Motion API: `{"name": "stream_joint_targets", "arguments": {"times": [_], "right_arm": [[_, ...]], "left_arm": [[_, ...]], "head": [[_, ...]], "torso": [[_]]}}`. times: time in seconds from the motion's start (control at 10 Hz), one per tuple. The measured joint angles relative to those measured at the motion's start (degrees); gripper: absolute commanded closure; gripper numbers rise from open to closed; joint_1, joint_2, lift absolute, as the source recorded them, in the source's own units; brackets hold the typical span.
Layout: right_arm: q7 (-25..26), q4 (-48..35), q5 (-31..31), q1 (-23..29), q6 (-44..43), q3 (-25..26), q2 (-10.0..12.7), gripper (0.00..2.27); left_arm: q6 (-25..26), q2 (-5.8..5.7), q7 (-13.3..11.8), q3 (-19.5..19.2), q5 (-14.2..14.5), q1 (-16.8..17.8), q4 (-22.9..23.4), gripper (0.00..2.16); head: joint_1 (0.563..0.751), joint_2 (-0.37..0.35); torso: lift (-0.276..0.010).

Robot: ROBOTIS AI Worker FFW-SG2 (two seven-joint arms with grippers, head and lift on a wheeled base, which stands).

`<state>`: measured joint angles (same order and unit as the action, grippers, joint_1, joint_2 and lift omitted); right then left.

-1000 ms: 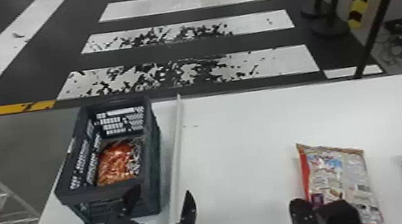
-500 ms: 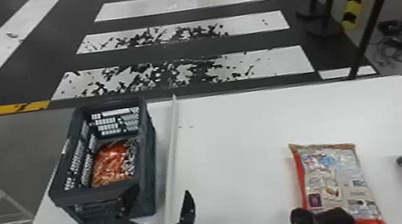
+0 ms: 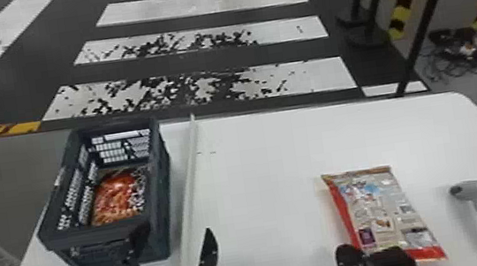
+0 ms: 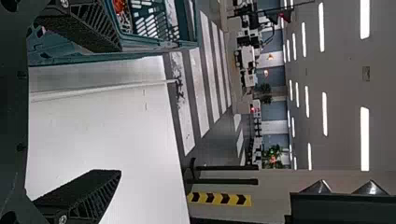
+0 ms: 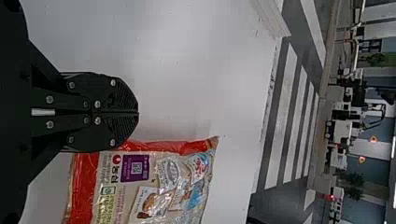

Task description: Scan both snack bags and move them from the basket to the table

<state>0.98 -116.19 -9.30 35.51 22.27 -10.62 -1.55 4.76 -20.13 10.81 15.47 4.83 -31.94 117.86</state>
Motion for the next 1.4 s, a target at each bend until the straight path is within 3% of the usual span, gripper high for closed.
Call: {"name": "stream_joint_targets", "arguments": {"times": [0.3,0.5,0.6,0.8,0.9,1.4], "right_arm": [[-1.28,-8.79,0.72,2.8,1.03,2.54,-0.03,2.26],[-4.73,-10.3,2.71,-0.13,6.33,9.84,-0.03,2.07],[-6.44,-10.0,3.35,-2.16,8.86,13.96,-0.03,1.66],[-10.53,-8.54,4.92,-5.09,12.11,21.15,-0.2,0.2],[-11.57,-7.01,5.14,-6.26,11.6,23.41,-0.55,0.07],[-11.39,6.59,4.69,-14.35,7.49,28.73,-4.1,0.07]], "left_arm": [[-0.06,0.01,0.0,0.35,0.0,0.29,0.0,0.07],[-0.06,-0.04,0.0,0.67,-0.08,0.34,0.07,0.07],[-0.06,-0.1,0.0,0.69,-0.09,0.53,0.02,0.07],[-0.11,-0.23,-0.08,0.64,0.11,0.96,-0.41,0.07],[-0.2,-0.25,-0.09,0.61,0.23,1.19,-0.76,0.07],[-0.41,-0.48,0.0,0.32,1.11,1.67,-1.54,0.07]], "head": [[0.695,-0.015],[0.695,-0.086],[0.695,-0.145],[0.695,-0.228],[0.695,-0.243],[0.695,-0.334]], "torso": [[-0.098],[-0.098],[-0.098],[-0.098],[-0.098],[-0.098]]}}
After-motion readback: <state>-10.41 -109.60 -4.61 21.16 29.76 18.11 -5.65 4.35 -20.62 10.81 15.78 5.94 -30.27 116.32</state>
